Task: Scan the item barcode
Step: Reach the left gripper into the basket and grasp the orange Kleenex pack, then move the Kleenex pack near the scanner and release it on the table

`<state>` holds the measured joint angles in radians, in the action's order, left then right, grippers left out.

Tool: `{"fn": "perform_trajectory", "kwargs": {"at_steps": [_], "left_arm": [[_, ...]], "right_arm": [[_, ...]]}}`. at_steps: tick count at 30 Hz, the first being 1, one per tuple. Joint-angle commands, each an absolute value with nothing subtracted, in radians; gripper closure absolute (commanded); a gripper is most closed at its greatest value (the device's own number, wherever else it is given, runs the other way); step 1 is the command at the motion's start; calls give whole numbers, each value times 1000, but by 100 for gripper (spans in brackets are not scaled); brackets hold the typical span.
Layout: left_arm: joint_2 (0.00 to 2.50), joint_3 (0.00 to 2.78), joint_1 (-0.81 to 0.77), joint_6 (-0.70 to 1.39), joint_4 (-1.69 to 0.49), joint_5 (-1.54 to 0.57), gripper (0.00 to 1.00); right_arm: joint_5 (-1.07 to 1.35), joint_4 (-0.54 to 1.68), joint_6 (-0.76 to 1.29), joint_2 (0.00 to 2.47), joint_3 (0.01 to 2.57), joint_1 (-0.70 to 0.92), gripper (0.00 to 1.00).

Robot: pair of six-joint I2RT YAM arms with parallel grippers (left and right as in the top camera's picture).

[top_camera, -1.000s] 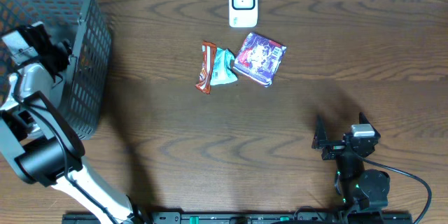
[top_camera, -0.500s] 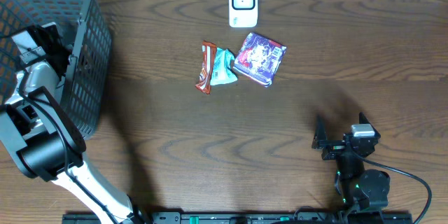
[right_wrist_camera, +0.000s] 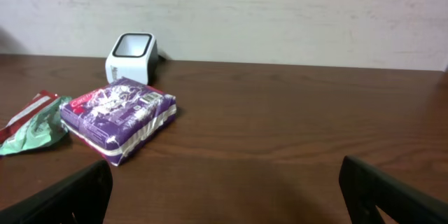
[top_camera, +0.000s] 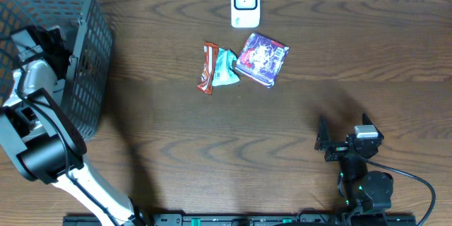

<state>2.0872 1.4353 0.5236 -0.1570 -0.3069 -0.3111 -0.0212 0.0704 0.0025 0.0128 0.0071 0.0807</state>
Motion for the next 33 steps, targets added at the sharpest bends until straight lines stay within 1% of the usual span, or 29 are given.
{"fn": "perform_trajectory", "kwargs": {"at_steps": [1, 2, 3, 4, 5, 6, 7, 8, 13, 17, 25, 33], "left_arm": [[2138, 1390, 520, -179, -383, -279, 10], [2138, 1390, 520, -179, -390, -279, 12], [2138, 1390, 520, -179, -392, -279, 34], [2138, 1390, 520, -179, -391, -279, 52], [2137, 1390, 520, -178, -388, -279, 69], [2134, 1390, 520, -178, -388, -279, 76], [2130, 1390, 520, -178, -387, -279, 89], [2125, 1390, 520, -170, -386, -279, 92], [2088, 1404, 521, -67, -376, -279, 93], [2011, 1411, 521, 35, -331, -279, 93], [1718, 1411, 521, 169, -168, -278, 93], [1431, 1411, 519, 356, -164, -227, 93]], "right_arm": [[-20, 74, -8, 11, 5, 78, 1], [-20, 75, -8, 11, 6, 78, 1], [-20, 75, -8, 11, 6, 78, 1], [-20, 75, -8, 11, 6, 78, 1], [-20, 75, -8, 11, 5, 78, 1], [-20, 75, -8, 11, 6, 78, 1], [-20, 75, -8, 11, 6, 78, 1], [-20, 74, -8, 11, 6, 78, 1], [-20, 75, -8, 11, 5, 78, 1], [-20, 75, -8, 11, 5, 78, 1], [-20, 75, -8, 11, 6, 78, 1], [-20, 74, -8, 11, 6, 78, 1]]}}
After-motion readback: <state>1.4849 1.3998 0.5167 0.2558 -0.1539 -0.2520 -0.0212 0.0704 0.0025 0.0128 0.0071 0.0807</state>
